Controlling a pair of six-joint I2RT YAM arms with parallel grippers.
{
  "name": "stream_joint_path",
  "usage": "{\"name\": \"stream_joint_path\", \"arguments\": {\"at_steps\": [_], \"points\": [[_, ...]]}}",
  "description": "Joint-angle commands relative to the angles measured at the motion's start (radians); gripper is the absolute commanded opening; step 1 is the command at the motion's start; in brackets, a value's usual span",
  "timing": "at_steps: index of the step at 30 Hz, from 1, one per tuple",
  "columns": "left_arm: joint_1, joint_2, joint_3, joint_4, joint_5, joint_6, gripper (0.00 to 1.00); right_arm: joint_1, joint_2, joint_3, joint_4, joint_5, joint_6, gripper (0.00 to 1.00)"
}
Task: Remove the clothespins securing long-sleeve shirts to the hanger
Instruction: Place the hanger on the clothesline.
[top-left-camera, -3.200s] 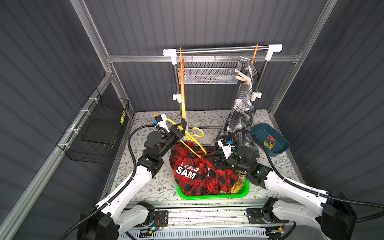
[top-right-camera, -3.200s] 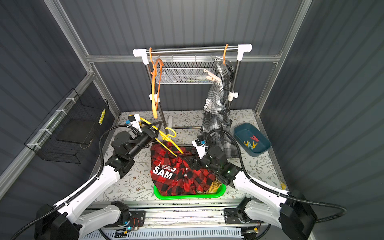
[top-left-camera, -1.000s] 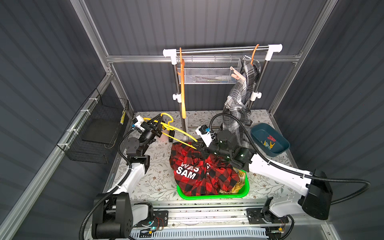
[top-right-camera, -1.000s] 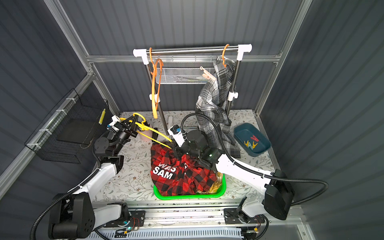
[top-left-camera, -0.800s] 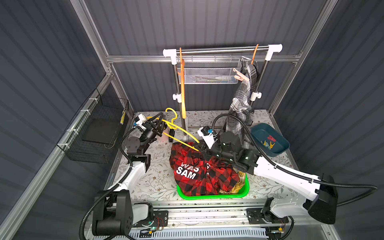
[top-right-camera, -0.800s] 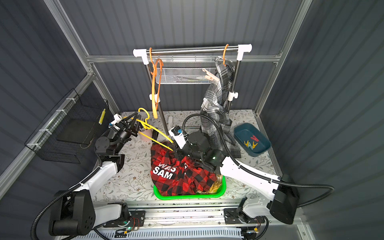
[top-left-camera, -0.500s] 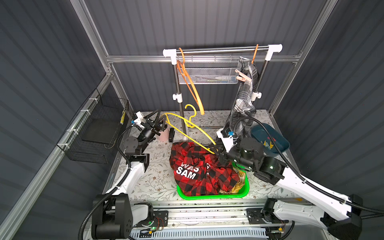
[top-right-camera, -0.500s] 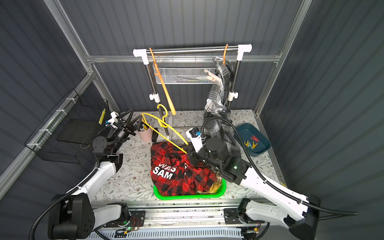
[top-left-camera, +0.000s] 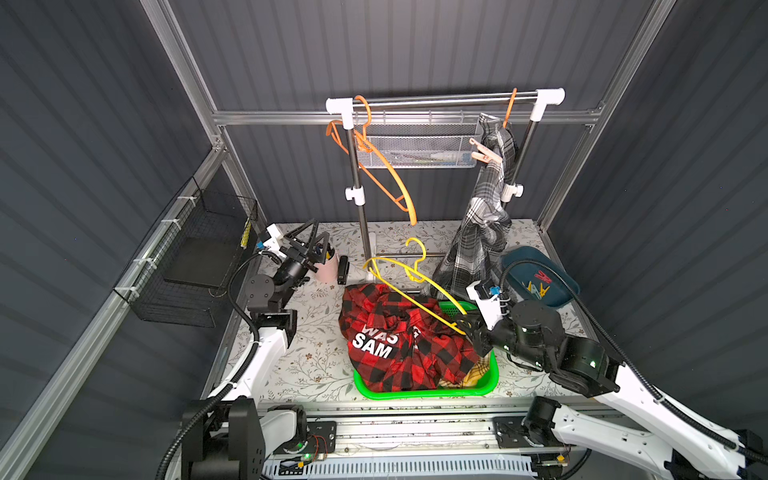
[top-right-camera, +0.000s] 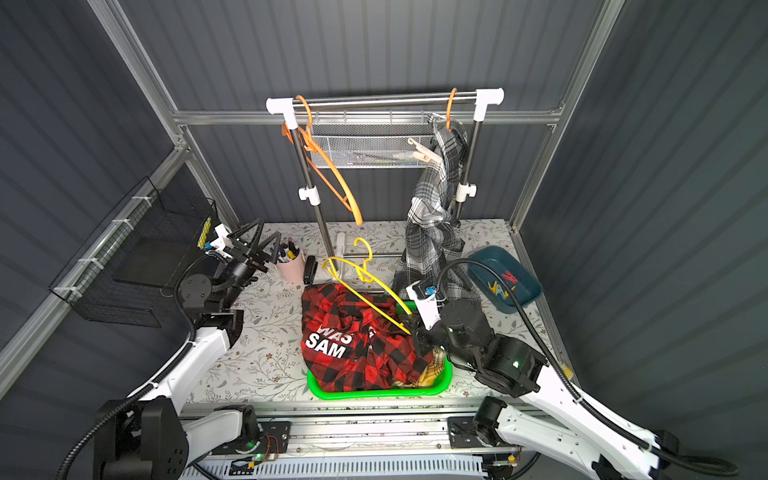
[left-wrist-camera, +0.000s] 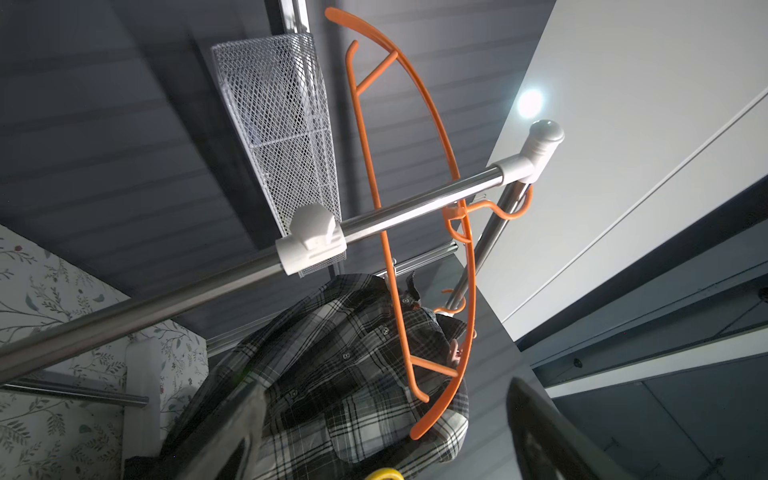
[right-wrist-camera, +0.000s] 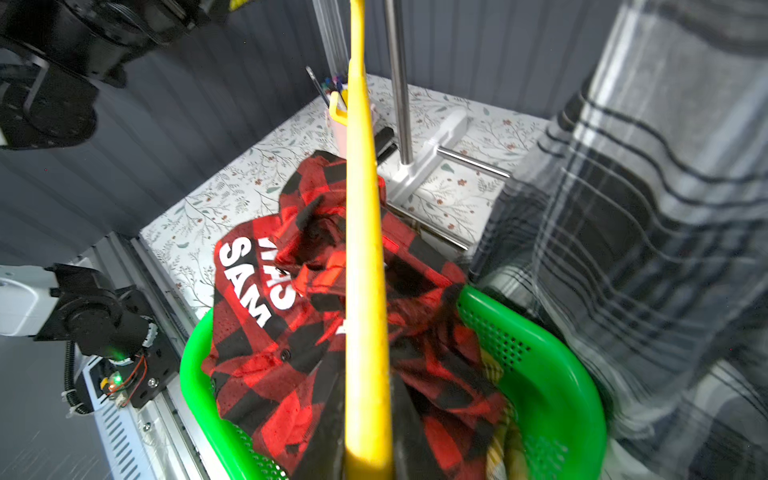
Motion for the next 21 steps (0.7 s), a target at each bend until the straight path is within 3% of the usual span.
{"name": "stream_joint_path", "arguments": {"at_steps": [1,4,11,21], "points": [[0.012,-0.072,0.005,-0.110,-0.010,0.128,0.91,0.043,0.013,0.114,-0.114,0.162,0.055,0.00],[0.011,-0.153,0.041,-0.316,-0.025,0.269,0.93,0.096,0.052,0.202,-0.213,0.287,0.059,0.00],[0.012,-0.291,0.169,-0.777,-0.119,0.605,0.95,0.132,0.129,0.324,-0.333,0.412,0.127,0.00],[0.012,-0.354,0.212,-0.974,-0.234,0.770,0.97,0.157,0.223,0.513,-0.330,0.516,0.101,0.00]]}}
